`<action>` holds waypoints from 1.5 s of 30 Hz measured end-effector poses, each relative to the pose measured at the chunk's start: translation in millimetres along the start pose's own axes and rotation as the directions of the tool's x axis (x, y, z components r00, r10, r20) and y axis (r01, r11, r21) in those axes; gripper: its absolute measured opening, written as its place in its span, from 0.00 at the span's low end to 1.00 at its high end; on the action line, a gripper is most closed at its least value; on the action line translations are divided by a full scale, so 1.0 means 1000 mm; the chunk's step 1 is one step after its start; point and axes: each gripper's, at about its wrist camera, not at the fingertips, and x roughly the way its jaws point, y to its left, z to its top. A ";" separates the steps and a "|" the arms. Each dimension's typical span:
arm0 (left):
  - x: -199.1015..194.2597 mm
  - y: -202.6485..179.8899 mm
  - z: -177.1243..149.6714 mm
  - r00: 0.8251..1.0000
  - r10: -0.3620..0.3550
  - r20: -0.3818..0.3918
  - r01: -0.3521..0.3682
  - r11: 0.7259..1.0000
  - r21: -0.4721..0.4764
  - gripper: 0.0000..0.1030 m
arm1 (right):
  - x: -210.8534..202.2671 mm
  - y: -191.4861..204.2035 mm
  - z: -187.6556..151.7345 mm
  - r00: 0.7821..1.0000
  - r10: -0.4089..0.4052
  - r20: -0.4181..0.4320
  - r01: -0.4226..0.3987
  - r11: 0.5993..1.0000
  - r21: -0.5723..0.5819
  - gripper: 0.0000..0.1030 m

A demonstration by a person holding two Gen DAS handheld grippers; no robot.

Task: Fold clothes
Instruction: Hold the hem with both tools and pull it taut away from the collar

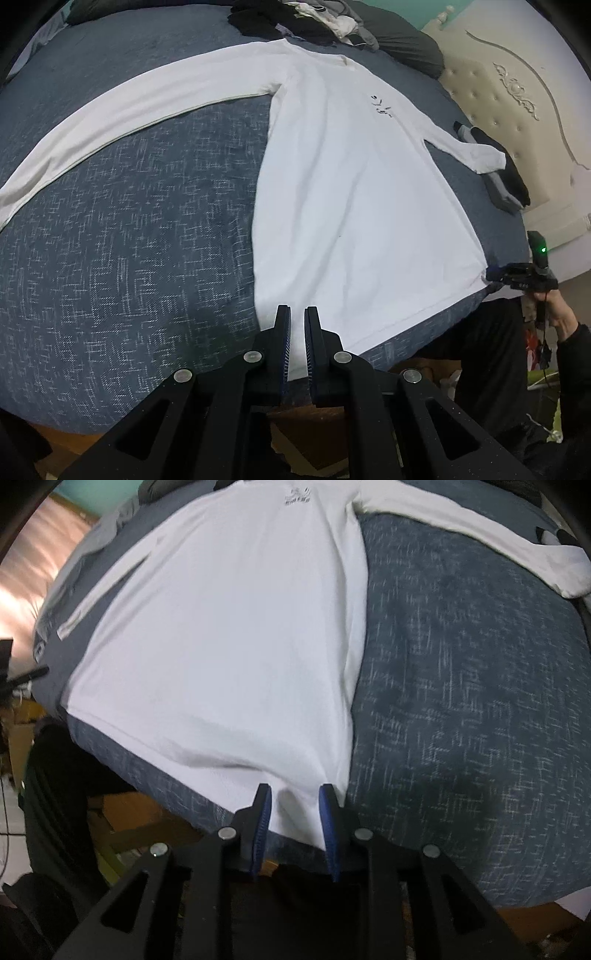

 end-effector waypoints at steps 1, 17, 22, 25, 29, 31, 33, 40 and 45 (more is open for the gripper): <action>-0.001 0.000 0.000 1.000 -0.002 0.000 0.002 1.000 0.002 0.08 | 0.001 0.000 -0.001 1.000 -0.006 -0.004 0.006 1.000 -0.005 0.27; -0.004 -0.008 0.002 1.000 -0.006 0.009 0.006 1.000 0.013 0.08 | -0.002 0.001 -0.022 0.997 -0.069 0.016 0.071 0.990 -0.121 0.02; -0.005 -0.009 0.003 1.000 -0.004 0.013 0.004 1.000 0.010 0.08 | -0.014 -0.012 -0.029 0.997 -0.054 0.045 0.059 0.993 -0.099 0.00; -0.005 -0.009 0.005 1.000 -0.008 0.015 0.008 1.000 0.009 0.08 | -0.019 -0.015 -0.032 0.997 -0.044 0.060 0.049 0.995 -0.090 0.00; -0.004 -0.012 0.006 1.000 -0.012 0.013 0.012 1.000 0.012 0.08 | -0.019 -0.002 -0.030 0.998 -0.022 0.060 0.029 0.993 -0.117 0.02; -0.004 -0.015 0.006 1.000 -0.014 0.012 0.014 1.000 0.015 0.08 | -0.013 0.005 -0.027 0.998 -0.040 0.047 0.047 0.989 -0.142 0.07; -0.004 -0.017 0.007 1.000 -0.016 0.011 0.016 1.000 0.019 0.08 | -0.005 0.010 -0.023 0.997 -0.075 0.030 0.078 0.983 -0.166 0.12; -0.010 -0.017 0.006 1.000 -0.015 0.015 0.015 1.000 0.024 0.08 | 0.016 0.018 -0.018 0.989 -0.144 -0.020 0.136 0.965 -0.222 0.24; -0.012 -0.010 0.006 1.000 -0.013 0.021 0.013 1.000 0.008 0.08 | 0.019 0.020 -0.019 0.986 -0.165 -0.032 0.151 0.955 -0.255 0.16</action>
